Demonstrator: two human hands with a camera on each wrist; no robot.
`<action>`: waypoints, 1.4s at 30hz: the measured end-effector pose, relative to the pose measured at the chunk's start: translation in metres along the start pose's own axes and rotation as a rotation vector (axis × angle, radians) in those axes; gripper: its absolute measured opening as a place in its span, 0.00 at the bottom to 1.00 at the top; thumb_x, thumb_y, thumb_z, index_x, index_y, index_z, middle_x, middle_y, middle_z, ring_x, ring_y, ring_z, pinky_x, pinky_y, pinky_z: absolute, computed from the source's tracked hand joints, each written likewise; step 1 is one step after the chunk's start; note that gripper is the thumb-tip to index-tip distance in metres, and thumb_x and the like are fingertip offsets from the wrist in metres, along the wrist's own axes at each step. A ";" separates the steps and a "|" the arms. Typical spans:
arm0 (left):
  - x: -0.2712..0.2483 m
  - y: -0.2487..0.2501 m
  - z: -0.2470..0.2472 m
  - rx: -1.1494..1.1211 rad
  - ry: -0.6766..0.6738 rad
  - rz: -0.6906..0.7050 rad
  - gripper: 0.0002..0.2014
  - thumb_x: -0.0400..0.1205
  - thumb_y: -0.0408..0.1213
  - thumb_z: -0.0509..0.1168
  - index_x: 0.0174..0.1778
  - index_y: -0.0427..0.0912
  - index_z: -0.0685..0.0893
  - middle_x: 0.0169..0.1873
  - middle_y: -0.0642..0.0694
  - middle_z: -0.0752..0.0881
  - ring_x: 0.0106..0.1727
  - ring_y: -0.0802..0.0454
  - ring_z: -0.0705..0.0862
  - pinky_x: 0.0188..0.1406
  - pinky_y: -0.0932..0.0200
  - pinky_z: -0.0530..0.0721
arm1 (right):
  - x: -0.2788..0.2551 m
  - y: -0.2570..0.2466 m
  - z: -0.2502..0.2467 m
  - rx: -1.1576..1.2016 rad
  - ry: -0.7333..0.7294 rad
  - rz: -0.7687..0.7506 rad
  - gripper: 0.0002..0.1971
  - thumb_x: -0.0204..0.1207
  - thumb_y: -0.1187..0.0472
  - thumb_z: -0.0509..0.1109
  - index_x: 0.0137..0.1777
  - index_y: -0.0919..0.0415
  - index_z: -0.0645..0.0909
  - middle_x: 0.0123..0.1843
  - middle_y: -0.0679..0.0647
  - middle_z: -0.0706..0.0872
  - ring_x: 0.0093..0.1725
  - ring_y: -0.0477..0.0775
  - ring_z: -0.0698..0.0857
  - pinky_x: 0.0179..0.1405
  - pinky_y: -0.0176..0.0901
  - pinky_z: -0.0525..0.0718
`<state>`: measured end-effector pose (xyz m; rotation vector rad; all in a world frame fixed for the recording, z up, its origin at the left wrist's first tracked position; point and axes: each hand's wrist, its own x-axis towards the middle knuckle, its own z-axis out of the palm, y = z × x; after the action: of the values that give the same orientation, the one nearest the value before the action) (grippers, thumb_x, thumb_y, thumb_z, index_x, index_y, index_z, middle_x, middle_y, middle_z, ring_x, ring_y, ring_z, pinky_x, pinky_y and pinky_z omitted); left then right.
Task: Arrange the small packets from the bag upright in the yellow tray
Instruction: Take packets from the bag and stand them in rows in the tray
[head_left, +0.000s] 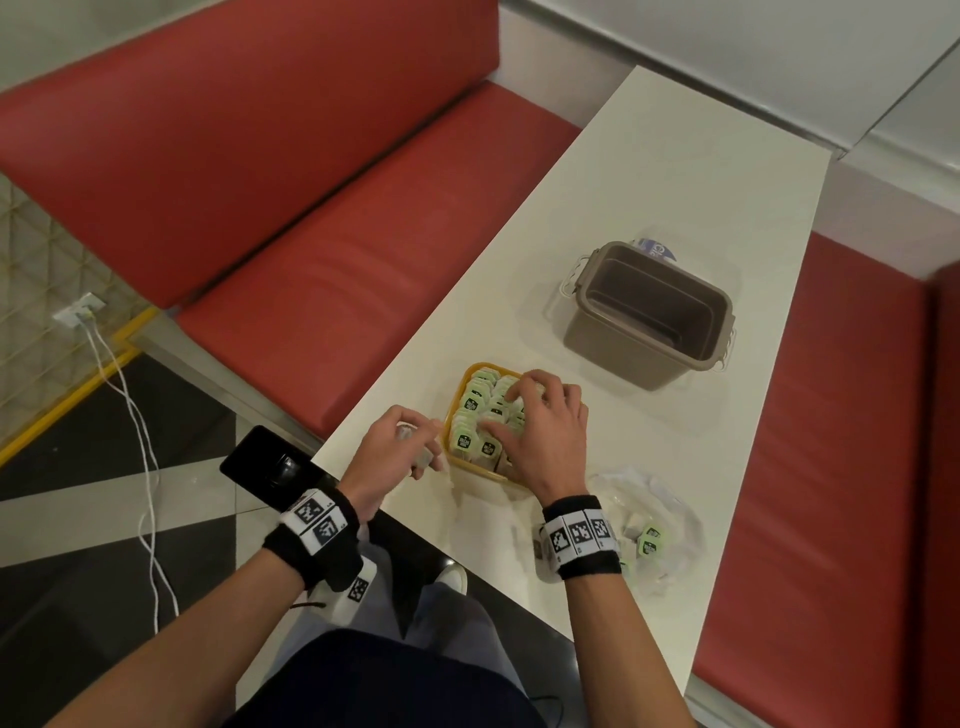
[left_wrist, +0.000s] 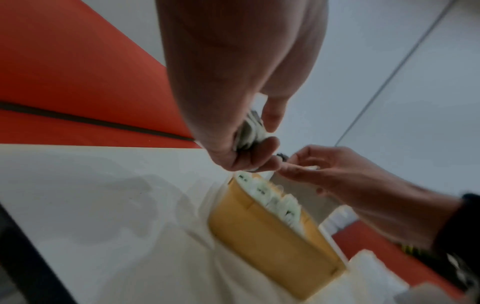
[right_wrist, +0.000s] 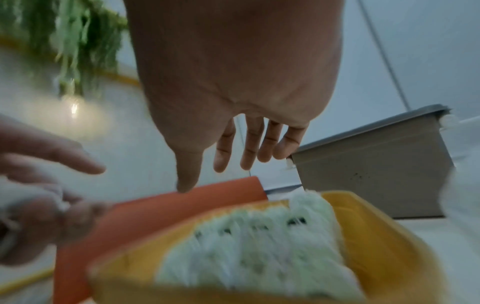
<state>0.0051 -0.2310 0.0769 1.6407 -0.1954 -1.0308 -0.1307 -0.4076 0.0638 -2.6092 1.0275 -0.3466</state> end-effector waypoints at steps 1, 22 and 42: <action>-0.003 0.004 -0.002 -0.083 -0.035 -0.008 0.16 0.85 0.38 0.75 0.62 0.33 0.80 0.45 0.30 0.92 0.44 0.38 0.88 0.39 0.48 0.78 | -0.002 -0.003 -0.005 0.069 0.036 0.023 0.22 0.75 0.34 0.82 0.59 0.45 0.82 0.69 0.45 0.83 0.65 0.57 0.76 0.66 0.58 0.80; -0.024 0.031 0.007 -0.286 -0.445 -0.010 0.26 0.91 0.24 0.65 0.85 0.45 0.75 0.76 0.32 0.86 0.78 0.30 0.84 0.80 0.27 0.79 | -0.038 -0.032 -0.050 0.678 -0.239 0.062 0.02 0.88 0.54 0.76 0.54 0.46 0.85 0.52 0.41 0.90 0.54 0.44 0.87 0.51 0.37 0.83; -0.008 0.053 0.025 0.331 -0.141 0.388 0.04 0.86 0.43 0.78 0.52 0.50 0.90 0.43 0.53 0.89 0.44 0.58 0.86 0.47 0.59 0.84 | -0.039 -0.029 -0.064 1.209 -0.097 0.477 0.10 0.95 0.67 0.61 0.63 0.58 0.84 0.61 0.57 0.93 0.56 0.60 0.94 0.56 0.54 0.92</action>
<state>0.0025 -0.2629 0.1263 1.7316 -0.7827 -0.8425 -0.1616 -0.3734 0.1291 -1.2618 0.9257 -0.4985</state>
